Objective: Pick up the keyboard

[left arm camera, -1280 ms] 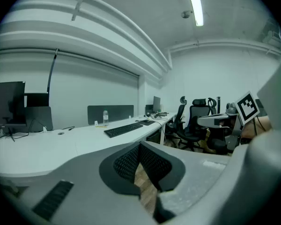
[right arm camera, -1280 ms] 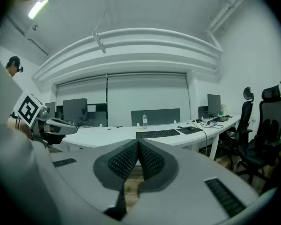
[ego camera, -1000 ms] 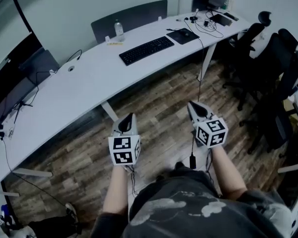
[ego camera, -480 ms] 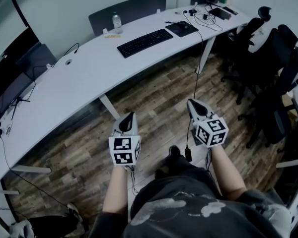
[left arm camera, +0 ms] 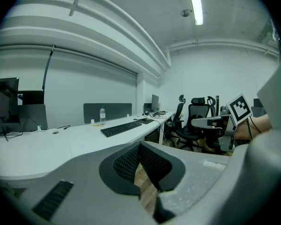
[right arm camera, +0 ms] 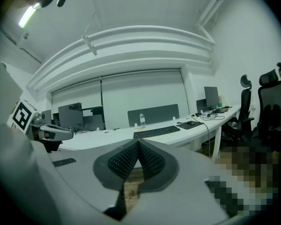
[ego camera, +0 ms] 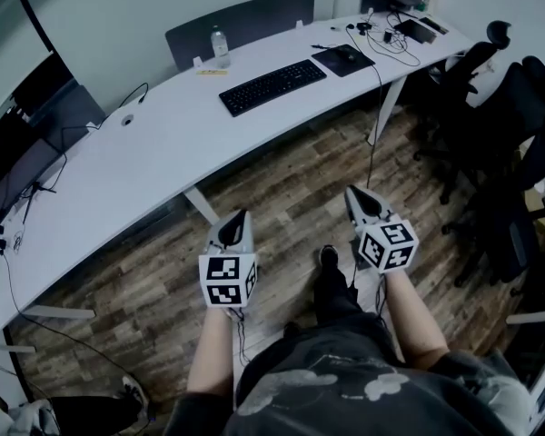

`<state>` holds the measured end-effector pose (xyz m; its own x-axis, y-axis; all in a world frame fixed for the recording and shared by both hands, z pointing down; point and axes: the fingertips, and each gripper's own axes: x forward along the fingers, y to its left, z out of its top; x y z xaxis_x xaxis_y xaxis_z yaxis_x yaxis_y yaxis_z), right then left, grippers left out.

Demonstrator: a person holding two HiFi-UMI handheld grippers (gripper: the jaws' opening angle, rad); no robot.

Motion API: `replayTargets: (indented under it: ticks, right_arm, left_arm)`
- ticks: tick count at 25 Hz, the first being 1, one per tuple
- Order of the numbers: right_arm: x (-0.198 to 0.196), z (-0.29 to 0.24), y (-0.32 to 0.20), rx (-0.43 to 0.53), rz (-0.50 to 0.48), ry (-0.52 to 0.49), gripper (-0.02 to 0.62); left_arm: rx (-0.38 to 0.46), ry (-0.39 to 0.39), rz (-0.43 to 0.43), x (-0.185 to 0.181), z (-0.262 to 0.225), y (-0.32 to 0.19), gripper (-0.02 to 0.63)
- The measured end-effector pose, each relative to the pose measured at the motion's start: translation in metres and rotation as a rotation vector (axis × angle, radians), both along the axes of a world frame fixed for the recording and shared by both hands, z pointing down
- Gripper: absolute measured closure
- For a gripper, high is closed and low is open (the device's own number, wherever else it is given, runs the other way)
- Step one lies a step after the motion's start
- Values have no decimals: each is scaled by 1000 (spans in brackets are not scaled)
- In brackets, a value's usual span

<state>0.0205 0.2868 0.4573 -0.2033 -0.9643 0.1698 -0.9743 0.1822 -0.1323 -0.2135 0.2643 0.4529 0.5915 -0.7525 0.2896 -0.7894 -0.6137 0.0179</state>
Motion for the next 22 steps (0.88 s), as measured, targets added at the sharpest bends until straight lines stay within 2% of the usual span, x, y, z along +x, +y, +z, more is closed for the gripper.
replayTargets:
  ticks: [7, 16, 22]
  right_arm:
    - [37, 17, -102, -17, -52, -23, 594]
    - [98, 26, -249, -61, -176, -16, 594]
    - [130, 35, -315, -78, -241, -15, 594]
  left_arm:
    - [-25, -26, -33, 38, 13, -85, 604]
    - [-81, -56, -115, 103, 22, -206, 604]
    - [-119, -85, -187, 132, 37, -260, 604]
